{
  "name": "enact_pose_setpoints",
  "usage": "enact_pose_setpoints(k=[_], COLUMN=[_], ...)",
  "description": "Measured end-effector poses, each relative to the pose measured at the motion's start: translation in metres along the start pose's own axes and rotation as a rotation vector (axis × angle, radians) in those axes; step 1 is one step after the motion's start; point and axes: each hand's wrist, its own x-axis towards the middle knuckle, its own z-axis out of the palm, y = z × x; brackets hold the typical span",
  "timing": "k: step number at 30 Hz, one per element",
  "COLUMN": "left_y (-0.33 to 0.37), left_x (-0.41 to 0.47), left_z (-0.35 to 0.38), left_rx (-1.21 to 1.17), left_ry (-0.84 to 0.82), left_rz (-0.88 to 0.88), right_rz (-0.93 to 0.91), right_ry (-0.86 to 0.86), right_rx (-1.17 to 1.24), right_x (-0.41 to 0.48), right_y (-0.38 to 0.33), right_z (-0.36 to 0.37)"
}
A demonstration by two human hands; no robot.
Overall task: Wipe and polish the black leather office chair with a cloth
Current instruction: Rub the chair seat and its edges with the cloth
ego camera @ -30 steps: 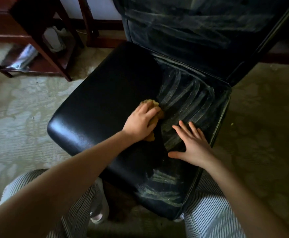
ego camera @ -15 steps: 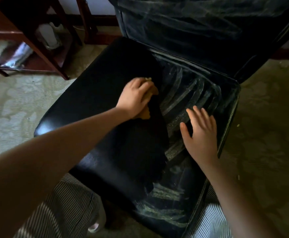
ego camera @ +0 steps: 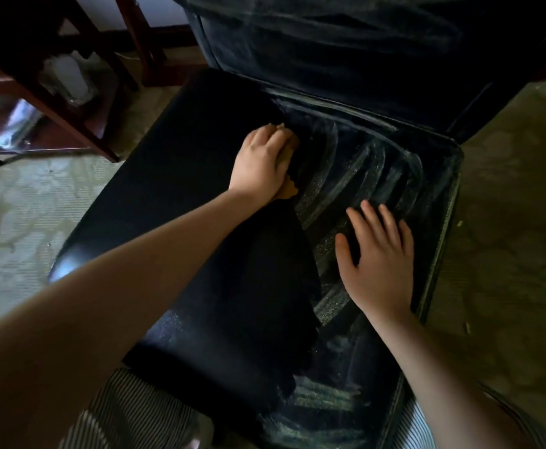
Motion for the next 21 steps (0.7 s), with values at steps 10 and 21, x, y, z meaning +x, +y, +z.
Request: enact_pose_setpoints(k=[10,21], left_y=[0.034,0.016], left_x=[-0.100,-0.075], left_z=[-0.010,-0.044], left_rx=[-0.063,-0.399], left_ry=[-0.154,-0.135], left_rz=[0.310,0.194], right_rz=[0.002,0.022], right_ry=[0.015,-0.043], right_rx=[0.030,0.039], right_x=[-0.001,0.003], right_y=[0.001,-0.005], right_z=[0.002,-0.008])
